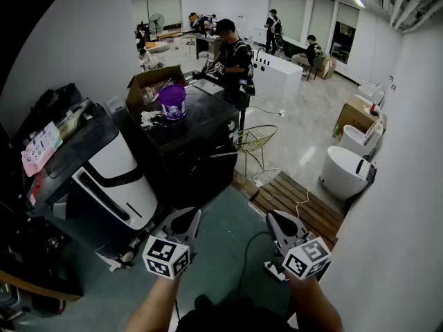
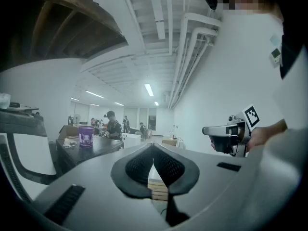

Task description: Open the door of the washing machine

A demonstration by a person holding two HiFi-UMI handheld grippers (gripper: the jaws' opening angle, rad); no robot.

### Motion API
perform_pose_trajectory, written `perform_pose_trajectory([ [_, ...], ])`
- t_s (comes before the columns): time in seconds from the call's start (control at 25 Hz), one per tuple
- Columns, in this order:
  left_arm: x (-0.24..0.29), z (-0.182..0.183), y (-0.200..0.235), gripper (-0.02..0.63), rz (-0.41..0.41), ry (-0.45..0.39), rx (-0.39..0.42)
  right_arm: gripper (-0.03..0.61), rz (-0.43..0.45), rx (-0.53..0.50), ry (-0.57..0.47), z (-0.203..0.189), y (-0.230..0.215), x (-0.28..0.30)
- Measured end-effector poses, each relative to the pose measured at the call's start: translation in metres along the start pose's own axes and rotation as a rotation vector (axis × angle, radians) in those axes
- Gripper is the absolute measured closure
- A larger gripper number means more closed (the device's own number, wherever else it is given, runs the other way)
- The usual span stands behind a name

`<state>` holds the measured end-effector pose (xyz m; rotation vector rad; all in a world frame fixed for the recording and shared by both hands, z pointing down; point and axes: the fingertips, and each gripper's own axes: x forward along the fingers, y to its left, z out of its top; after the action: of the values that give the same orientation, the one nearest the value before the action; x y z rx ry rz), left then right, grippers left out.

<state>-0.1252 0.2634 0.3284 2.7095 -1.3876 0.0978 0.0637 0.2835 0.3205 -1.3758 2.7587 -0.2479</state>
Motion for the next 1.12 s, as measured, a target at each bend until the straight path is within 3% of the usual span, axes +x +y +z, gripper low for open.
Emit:
perform_pose_trajectory([
  [0.92, 0.0, -0.011, -0.002, 0.587, -0.008, 0.01, -0.011, 0.555, -0.015, -0.028, 0.027, -0.001, -0.002, -0.003],
  [1.04, 0.0, -0.012, -0.002, 0.503, -0.014, 0.021, -0.02, 0.538, -0.023, -0.024, 0.031, 0.0, -0.003, -0.003],
  [1.12, 0.0, -0.014, -0.002, 0.48, -0.015, 0.025, -0.022, 0.526, -0.027, -0.021, 0.036, -0.001, -0.005, -0.004],
])
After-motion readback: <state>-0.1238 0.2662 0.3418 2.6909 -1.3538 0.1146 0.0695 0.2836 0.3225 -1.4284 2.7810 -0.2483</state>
